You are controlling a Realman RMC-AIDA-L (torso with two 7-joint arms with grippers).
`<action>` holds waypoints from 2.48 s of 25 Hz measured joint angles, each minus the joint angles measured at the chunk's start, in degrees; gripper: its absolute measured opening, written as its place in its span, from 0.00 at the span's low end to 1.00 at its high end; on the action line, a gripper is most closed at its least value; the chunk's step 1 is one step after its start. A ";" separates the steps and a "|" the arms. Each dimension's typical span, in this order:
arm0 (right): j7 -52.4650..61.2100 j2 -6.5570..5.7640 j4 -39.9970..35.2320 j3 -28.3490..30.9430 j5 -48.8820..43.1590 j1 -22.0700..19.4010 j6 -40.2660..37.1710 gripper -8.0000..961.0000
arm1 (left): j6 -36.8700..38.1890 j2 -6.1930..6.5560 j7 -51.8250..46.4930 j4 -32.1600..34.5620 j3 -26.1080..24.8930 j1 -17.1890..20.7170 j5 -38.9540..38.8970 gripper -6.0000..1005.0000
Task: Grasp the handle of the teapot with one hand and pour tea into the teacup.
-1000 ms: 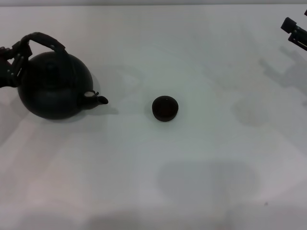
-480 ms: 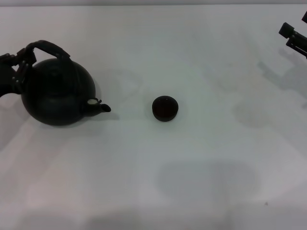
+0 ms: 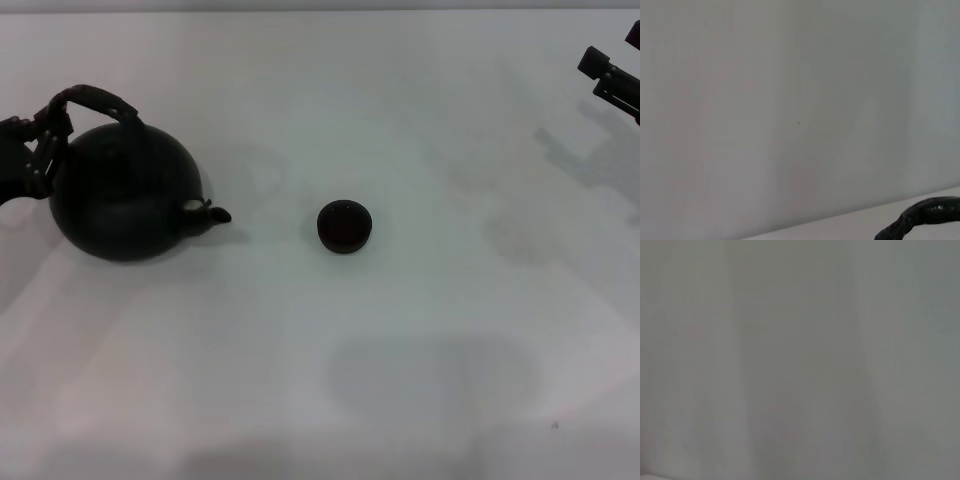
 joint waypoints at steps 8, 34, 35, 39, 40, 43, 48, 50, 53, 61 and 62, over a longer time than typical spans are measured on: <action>0.16 0.09 0.00 0.01 0.09 0.47 -0.06 0.89 | 1.26 0.08 0.08 -0.34 0.09 -0.54 -0.01 0.11; 0.55 0.17 -0.33 0.27 0.34 0.07 0.32 0.89 | -6.25 0.13 4.62 0.44 -0.88 3.39 -2.95 0.79; 0.55 0.16 -0.39 0.35 0.28 0.04 0.35 0.89 | -7.00 0.13 4.76 0.48 -1.40 3.97 -2.96 0.78; 0.54 -0.02 -0.64 0.59 0.21 -0.43 0.38 0.89 | -9.90 0.12 5.40 0.51 -4.51 7.03 -3.00 0.78; 0.51 -0.06 -0.89 0.60 0.33 -0.58 0.38 0.89 | -9.90 0.12 5.40 0.51 -4.51 7.03 -3.00 0.78; 0.23 -0.08 -1.69 0.61 0.51 -0.82 0.43 0.89 | -12.76 -0.11 6.24 -0.21 -11.88 10.21 -3.09 0.78; -0.80 -0.07 -1.79 0.62 0.51 -0.88 0.16 0.89 | -15.04 0.05 6.81 -3.77 -24.26 11.84 -3.60 0.78; -1.81 -0.03 -1.14 0.68 0.50 -0.93 -0.17 0.89 | -15.11 0.00 6.91 -4.49 -28.26 12.09 -3.62 0.78; -4.55 0.05 1.24 1.63 1.14 -1.07 -0.89 0.89 | -15.14 -0.05 7.35 -6.33 -32.36 12.28 -3.64 0.78; -18.83 0.18 11.65 12.71 5.66 -1.06 -1.48 0.89 | -16.24 -0.19 11.05 -10.14 -34.97 12.25 -5.50 0.77; -20.90 0.18 13.21 14.79 6.48 -1.09 -1.34 0.89 | -16.77 -0.18 12.10 -11.09 -35.11 12.13 -6.27 0.77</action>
